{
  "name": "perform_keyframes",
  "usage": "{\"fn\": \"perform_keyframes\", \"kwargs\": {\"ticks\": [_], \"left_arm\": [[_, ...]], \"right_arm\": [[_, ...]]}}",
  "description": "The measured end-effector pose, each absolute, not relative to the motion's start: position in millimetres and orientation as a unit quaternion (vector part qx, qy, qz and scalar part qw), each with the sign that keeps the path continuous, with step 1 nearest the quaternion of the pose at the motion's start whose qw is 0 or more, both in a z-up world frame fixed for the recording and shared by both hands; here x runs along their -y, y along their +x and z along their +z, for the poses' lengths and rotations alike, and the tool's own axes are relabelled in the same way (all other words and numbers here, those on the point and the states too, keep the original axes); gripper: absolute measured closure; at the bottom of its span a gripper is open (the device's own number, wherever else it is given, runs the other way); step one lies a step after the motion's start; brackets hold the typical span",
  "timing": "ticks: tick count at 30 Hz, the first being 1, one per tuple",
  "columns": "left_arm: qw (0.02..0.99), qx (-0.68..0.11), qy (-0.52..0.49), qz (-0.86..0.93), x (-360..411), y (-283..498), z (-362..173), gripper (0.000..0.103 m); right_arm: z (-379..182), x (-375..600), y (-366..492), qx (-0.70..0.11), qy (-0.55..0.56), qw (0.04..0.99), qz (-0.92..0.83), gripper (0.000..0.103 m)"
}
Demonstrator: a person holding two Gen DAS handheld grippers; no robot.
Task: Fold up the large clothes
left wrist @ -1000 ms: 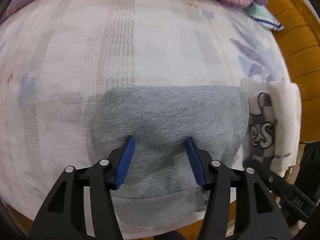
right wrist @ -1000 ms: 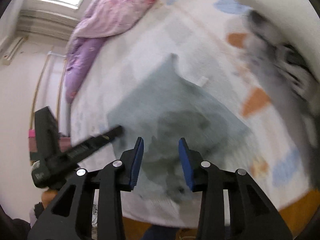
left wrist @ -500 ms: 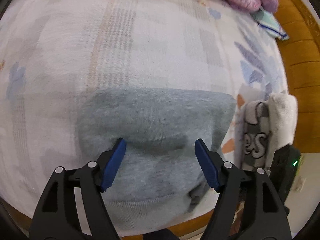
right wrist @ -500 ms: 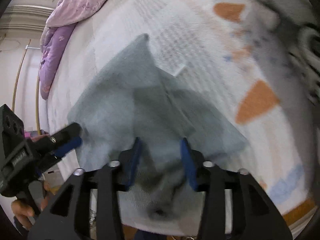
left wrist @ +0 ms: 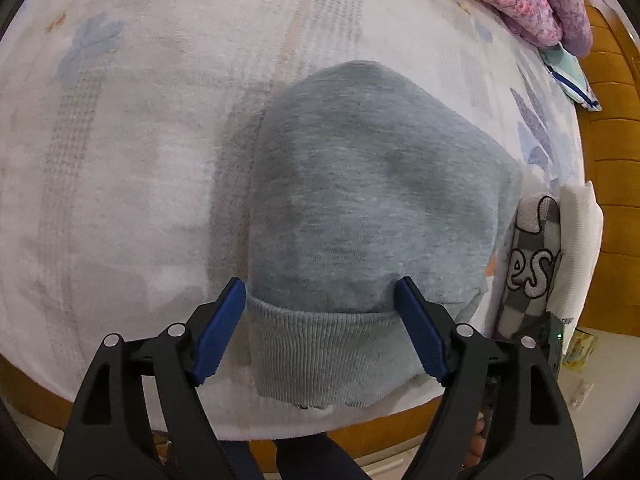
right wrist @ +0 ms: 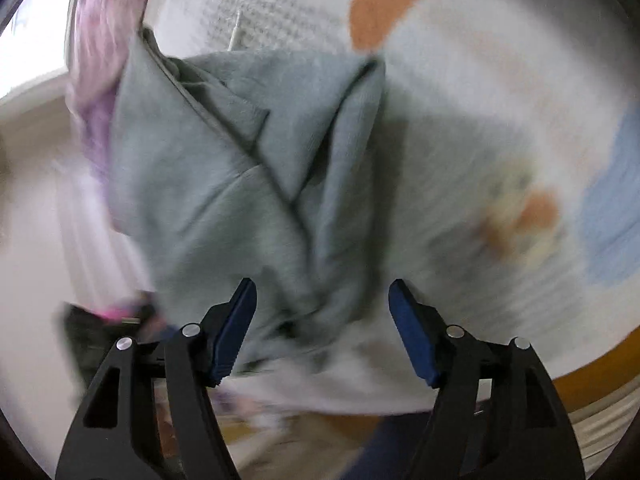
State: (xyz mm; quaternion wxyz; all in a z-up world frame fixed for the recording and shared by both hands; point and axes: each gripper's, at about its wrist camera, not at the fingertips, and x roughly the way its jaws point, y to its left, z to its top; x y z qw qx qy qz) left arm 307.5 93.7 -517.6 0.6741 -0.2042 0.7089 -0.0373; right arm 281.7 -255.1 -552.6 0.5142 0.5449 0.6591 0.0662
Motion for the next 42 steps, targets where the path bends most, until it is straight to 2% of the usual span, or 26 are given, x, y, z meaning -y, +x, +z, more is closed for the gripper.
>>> {"fn": "perform_keyframes", "kwargs": {"ticks": [5,7,11,16,23,24,25,29,31,34,42], "left_arm": [[0.663,-0.721,-0.195,-0.043,-90.9,311.5,-528.6,0.02],[0.66,-0.727,-0.183,-0.046,-90.7,315.3,-536.1,0.013],[0.65,-0.731,-0.196,-0.063,-95.1,327.3,-547.0,0.013],[0.63,-0.731,-0.251,-0.083,-99.5,332.9,-556.9,0.013],[0.627,-0.721,-0.278,-0.1,-104.7,335.5,-573.5,0.012],[0.628,-0.719,-0.28,-0.102,-105.4,335.0,-573.1,0.017],[0.63,-0.718,-0.278,-0.105,-104.7,333.6,-571.5,0.02],[0.635,-0.709,-0.288,-0.106,-107.5,330.1,-567.9,0.03],[0.638,-0.704,-0.292,-0.108,-113.4,328.7,-564.1,0.04],[0.652,-0.694,-0.28,-0.12,-113.5,328.6,-550.7,0.047],[0.662,-0.666,-0.32,-0.13,-123.8,334.8,-502.5,0.048]], "right_arm": [[-569.6,246.8,276.9,-0.654,0.561,0.506,0.044,0.036],[-572.9,244.5,278.4,-0.645,0.567,0.512,0.031,0.031],[-574.7,236.2,280.6,-0.638,0.568,0.519,0.02,0.024],[-570.3,223.0,285.1,-0.605,0.602,0.52,0.042,0.025],[-584.8,226.0,276.5,-0.573,0.631,0.519,0.057,0.023],[-586.2,226.2,274.9,-0.568,0.638,0.517,0.064,0.033],[-587.8,232.2,268.2,-0.562,0.646,0.512,0.07,0.049],[-589.1,234.5,261.4,-0.555,0.649,0.513,0.083,0.065],[-581.8,232.6,263.9,-0.558,0.636,0.526,0.087,0.077],[-554.5,226.7,272.4,-0.565,0.6,0.559,0.093,0.081],[-449.2,204.5,305.6,-0.563,0.49,0.656,0.109,0.082]]}}
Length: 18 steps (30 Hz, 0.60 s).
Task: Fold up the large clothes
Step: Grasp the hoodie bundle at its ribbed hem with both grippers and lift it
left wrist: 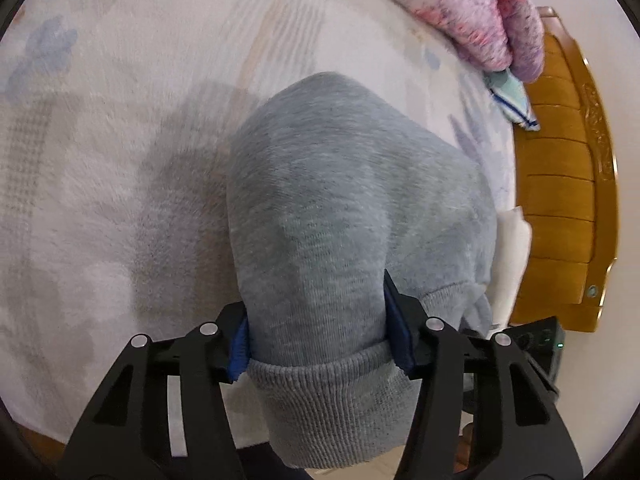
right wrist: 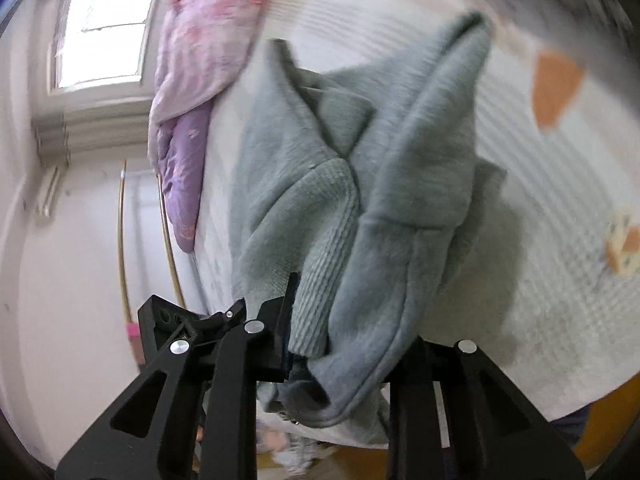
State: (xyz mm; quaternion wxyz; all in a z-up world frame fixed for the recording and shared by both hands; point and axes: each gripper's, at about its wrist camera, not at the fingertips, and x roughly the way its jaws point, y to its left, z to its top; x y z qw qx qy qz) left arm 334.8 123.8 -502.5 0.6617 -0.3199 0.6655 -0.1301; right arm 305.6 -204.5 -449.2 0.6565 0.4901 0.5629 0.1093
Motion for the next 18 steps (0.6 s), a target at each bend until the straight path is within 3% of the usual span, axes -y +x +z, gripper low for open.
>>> {"fn": "perform_keyframes", "kwargs": {"ticks": [9,18], "left_arm": [[0.72,-0.601,-0.312,-0.149,-91.2,347.7,-395.2,0.048],[0.755,-0.552,-0.313,-0.165,55.9,357.5,-342.4,0.048]], "right_arm": [[-365.5,232.0,323.5,-0.523,0.472,0.692,0.157,0.082],[-317.9,365.2,343.5,-0.497,0.446,0.721,0.183,0.082]]}}
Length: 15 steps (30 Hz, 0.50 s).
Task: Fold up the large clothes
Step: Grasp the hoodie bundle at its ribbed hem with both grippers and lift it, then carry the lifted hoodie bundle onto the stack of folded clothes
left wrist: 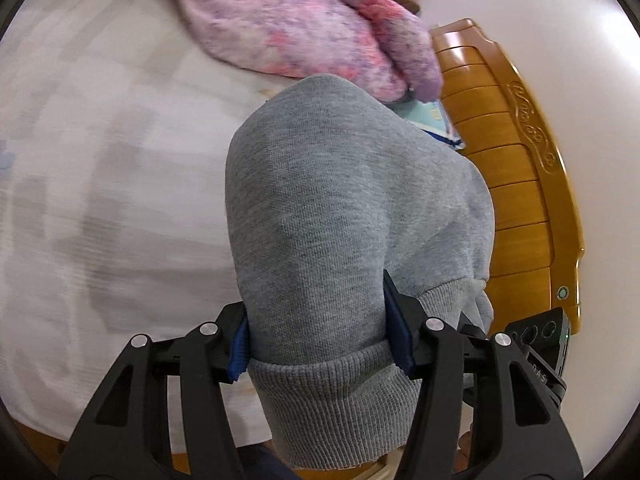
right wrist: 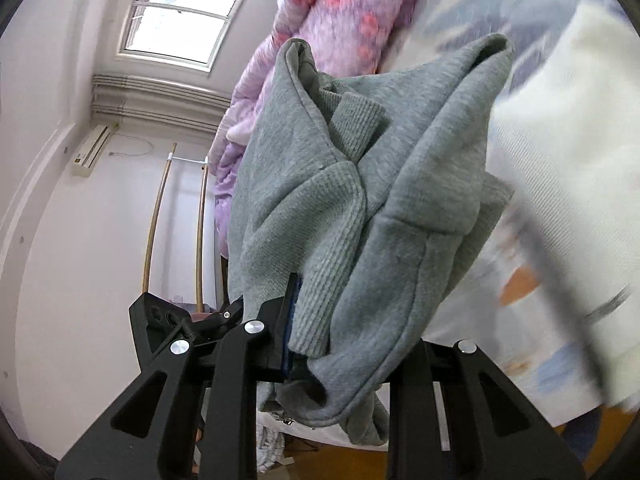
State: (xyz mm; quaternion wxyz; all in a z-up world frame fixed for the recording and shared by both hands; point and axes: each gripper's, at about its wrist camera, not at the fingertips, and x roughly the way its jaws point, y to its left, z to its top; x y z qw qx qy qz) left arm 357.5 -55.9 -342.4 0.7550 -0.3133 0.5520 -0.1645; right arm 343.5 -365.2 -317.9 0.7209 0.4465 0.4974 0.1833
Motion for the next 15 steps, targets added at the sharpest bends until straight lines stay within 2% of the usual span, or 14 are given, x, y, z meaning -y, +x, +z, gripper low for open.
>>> {"fn": "perform_keyframes", "kwargs": {"ticks": [8,12,15], "left_arm": [[0.749,-0.55,-0.321,-0.184,209.0,357.8,-340.9,0.048],[0.752,-0.556,-0.296,-0.194,259.5,361.5,-356.9,0.048],[0.742,-0.586,-0.274,-0.176,280.3,363.5,-397.0,0.047]], "right_arm": [[-310.9,511.4,331.6,-0.492,0.43,0.739,0.165,0.082],[-334.3,547.0,321.4,-0.496,0.454,0.725,0.148,0.081],[-376.6,567.7,319.3,-0.54,0.457,0.698,0.109,0.077]]}}
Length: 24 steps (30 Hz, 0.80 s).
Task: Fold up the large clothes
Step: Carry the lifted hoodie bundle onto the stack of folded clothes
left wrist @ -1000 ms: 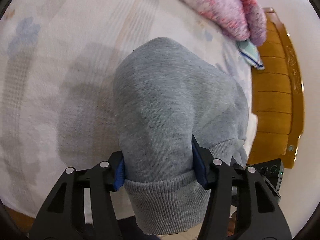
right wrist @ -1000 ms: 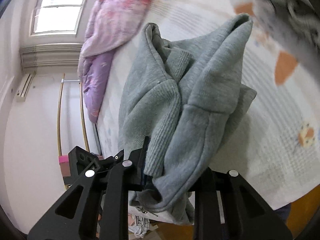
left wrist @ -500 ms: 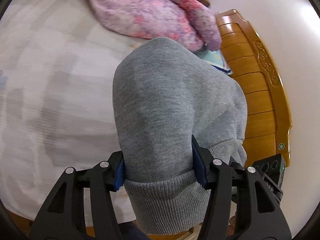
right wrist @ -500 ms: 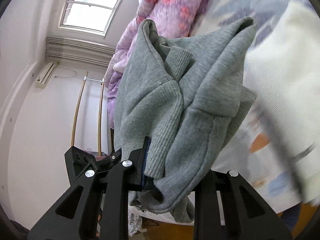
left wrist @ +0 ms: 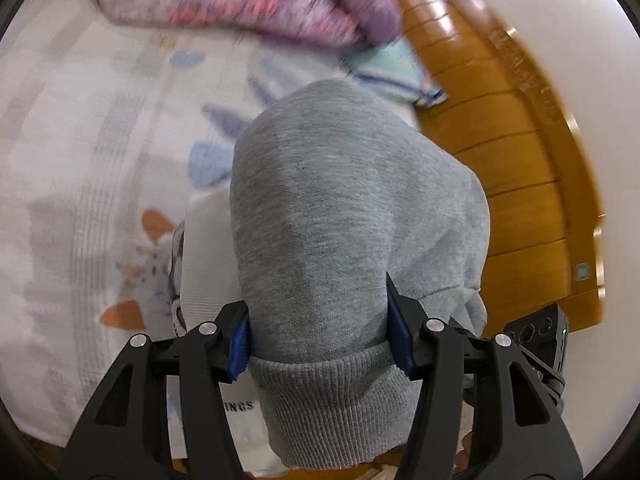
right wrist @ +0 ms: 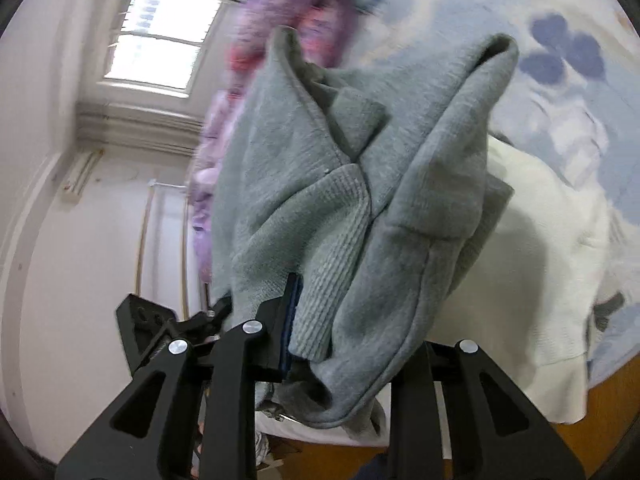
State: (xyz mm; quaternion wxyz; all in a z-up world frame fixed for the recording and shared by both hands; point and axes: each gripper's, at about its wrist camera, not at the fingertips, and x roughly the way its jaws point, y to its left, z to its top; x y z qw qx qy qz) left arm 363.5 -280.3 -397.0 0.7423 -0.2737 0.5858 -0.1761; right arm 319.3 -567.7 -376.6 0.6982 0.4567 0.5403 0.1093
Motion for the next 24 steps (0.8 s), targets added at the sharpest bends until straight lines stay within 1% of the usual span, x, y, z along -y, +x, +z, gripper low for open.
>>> {"fn": "perform_keyframes", "kwargs": {"ticks": [2,4,5,6,7,8,10,11,13,14,15,16,17,18,19,21,24], "left_arm": [[0.727,-0.615,-0.263,-0.152,286.6,365.6,-423.6,0.043],[0.732,-0.616,-0.252,-0.145,286.6,365.5,-427.7,0.034],[0.736,-0.613,-0.247,-0.145,287.8,367.0,-424.6,0.033],[0.738,-0.613,-0.242,-0.145,289.4,367.7,-422.6,0.03],[0.738,-0.618,-0.23,-0.143,291.7,369.0,-422.2,0.027],[0.736,-0.623,-0.223,-0.141,290.7,368.3,-422.3,0.027],[0.73,-0.631,-0.226,-0.134,291.7,369.8,-419.1,0.026],[0.726,-0.634,-0.232,-0.131,288.5,371.2,-417.2,0.026],[0.729,-0.629,-0.241,-0.123,280.3,366.8,-403.1,0.026],[0.742,-0.617,-0.232,-0.12,277.6,365.1,-390.8,0.026],[0.75,-0.61,-0.224,-0.123,276.5,360.7,-381.0,0.025],[0.758,-0.602,-0.218,-0.125,276.3,360.1,-370.6,0.025],[0.764,-0.593,-0.217,-0.13,276.9,360.2,-361.1,0.025],[0.769,-0.585,-0.214,-0.142,279.9,360.7,-352.1,0.025],[0.772,-0.582,-0.207,-0.153,285.5,361.8,-345.7,0.025],[0.771,-0.586,-0.178,-0.171,300.4,362.3,-341.0,0.025],[0.761,-0.618,-0.11,-0.165,322.9,361.2,-359.9,0.025]], "right_arm": [[-404.5,573.5,315.6,-0.589,0.436,0.678,0.06,0.075],[-413.7,582.2,303.6,-0.599,0.435,0.671,0.022,0.075],[-413.9,586.8,298.5,-0.594,0.442,0.672,0.021,0.072],[-412.3,589.7,294.4,-0.598,0.428,0.677,0.009,0.065],[-409.1,591.3,291.7,-0.61,0.396,0.686,-0.005,0.063],[-407.4,594.0,288.1,-0.623,0.368,0.69,-0.018,0.063],[-406.4,602.1,279.4,-0.633,0.364,0.683,-0.02,0.063],[-397.4,603.9,278.4,-0.628,0.357,0.691,-0.013,0.063],[-367.7,598.1,282.9,-0.619,0.311,0.721,0.001,0.066],[-362.0,591.6,287.1,-0.611,0.299,0.733,0.019,0.069],[-348.3,579.6,294.9,-0.6,0.284,0.746,0.048,0.08],[-340.7,567.6,302.5,-0.596,0.272,0.753,0.067,0.088],[-333.5,553.7,311.0,-0.59,0.255,0.76,0.095,0.091],[-330.4,546.6,317.7,-0.586,0.247,0.763,0.113,0.098],[-330.2,531.6,326.0,-0.587,0.236,0.762,0.139,0.101],[-342.3,514.3,335.3,-0.604,0.219,0.751,0.154,0.101],[-389.9,495.4,339.5,-0.663,0.185,0.713,0.138,0.101]]}}
